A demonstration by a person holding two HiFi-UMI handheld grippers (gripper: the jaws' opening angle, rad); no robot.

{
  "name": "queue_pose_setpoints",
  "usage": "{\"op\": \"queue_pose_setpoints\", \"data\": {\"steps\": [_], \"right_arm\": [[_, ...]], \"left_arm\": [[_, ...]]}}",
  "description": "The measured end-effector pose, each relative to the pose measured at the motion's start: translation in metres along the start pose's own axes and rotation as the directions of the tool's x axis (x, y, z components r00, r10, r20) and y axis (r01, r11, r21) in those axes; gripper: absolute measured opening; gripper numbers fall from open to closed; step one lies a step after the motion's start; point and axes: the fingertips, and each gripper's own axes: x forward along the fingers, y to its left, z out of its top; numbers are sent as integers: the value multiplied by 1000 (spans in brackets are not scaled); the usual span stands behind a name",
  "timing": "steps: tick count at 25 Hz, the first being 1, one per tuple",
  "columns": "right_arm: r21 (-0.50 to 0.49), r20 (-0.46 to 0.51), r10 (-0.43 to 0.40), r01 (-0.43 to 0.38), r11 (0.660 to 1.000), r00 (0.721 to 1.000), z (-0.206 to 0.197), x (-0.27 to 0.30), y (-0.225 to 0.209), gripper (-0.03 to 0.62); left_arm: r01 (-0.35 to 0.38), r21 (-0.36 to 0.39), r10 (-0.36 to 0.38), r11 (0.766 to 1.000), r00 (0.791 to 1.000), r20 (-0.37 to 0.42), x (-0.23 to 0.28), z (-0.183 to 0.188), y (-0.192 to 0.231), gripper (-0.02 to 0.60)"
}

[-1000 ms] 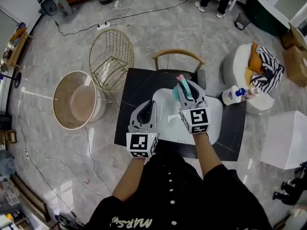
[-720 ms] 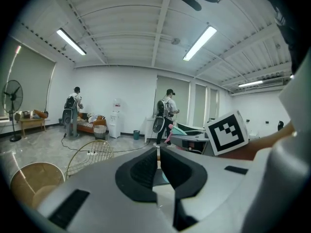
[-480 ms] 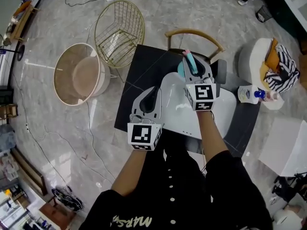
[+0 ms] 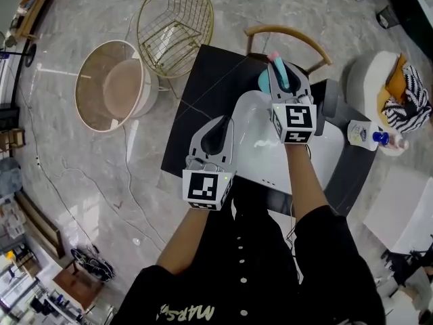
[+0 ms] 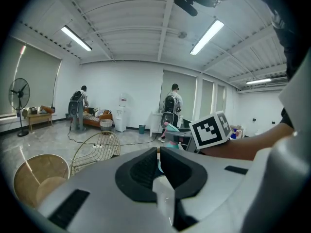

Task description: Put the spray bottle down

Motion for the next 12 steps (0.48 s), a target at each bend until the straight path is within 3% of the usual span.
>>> {"op": "queue_pose_setpoints", "data": {"steps": [12], "right_arm": [[9,4,20,-20,1000,1000,0,3,-3,75]], "left_arm": [[3,-11,-3,1000,1000,-13,8,-2,-8,28]]}}
